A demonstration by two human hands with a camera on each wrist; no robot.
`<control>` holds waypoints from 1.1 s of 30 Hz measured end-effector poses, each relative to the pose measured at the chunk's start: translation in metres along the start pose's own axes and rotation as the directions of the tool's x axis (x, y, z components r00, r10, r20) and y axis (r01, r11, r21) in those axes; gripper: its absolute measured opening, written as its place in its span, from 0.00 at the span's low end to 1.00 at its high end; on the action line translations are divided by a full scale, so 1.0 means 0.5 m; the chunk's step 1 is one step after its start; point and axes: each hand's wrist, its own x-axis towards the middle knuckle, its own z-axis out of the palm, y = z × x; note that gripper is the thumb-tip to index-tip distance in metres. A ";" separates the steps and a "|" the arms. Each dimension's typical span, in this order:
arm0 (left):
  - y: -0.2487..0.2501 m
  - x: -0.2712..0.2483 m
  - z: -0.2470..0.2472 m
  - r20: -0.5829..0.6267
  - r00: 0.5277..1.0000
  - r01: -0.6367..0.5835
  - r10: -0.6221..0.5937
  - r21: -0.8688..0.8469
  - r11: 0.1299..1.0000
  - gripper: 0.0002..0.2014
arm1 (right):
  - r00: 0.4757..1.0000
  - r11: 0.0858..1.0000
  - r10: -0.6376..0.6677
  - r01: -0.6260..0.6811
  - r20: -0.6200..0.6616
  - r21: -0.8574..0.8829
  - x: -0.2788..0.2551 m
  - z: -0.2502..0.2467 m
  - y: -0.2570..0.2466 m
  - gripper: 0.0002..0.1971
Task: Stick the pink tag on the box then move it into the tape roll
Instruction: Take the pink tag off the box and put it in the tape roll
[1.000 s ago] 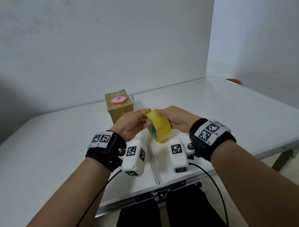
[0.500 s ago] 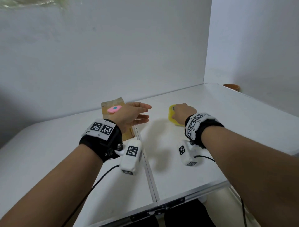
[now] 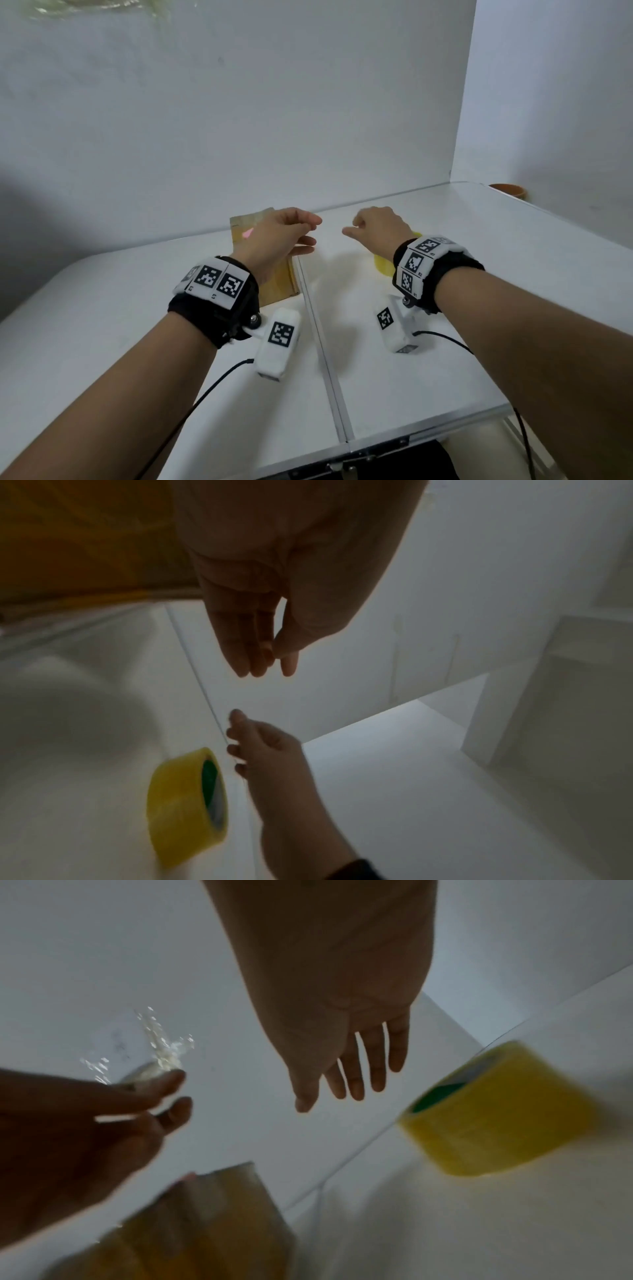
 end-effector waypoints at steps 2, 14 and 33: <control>0.001 0.000 -0.043 -0.091 0.994 -0.060 0.063 0.044 0.997 0.11 | 0.993 0.990 -0.101 0.106 -0.058 0.089 0.000 0.003 -0.067 0.14; -0.069 -0.040 -0.240 -0.243 0.969 0.007 0.032 0.158 0.987 0.14 | 0.925 0.939 -0.343 0.343 0.166 0.029 0.008 0.074 -0.276 0.22; 0.028 0.023 -0.092 -0.049 0.962 -0.216 0.268 0.465 0.858 0.16 | 0.945 0.885 -0.267 0.318 -0.187 0.342 0.030 0.027 -0.156 0.18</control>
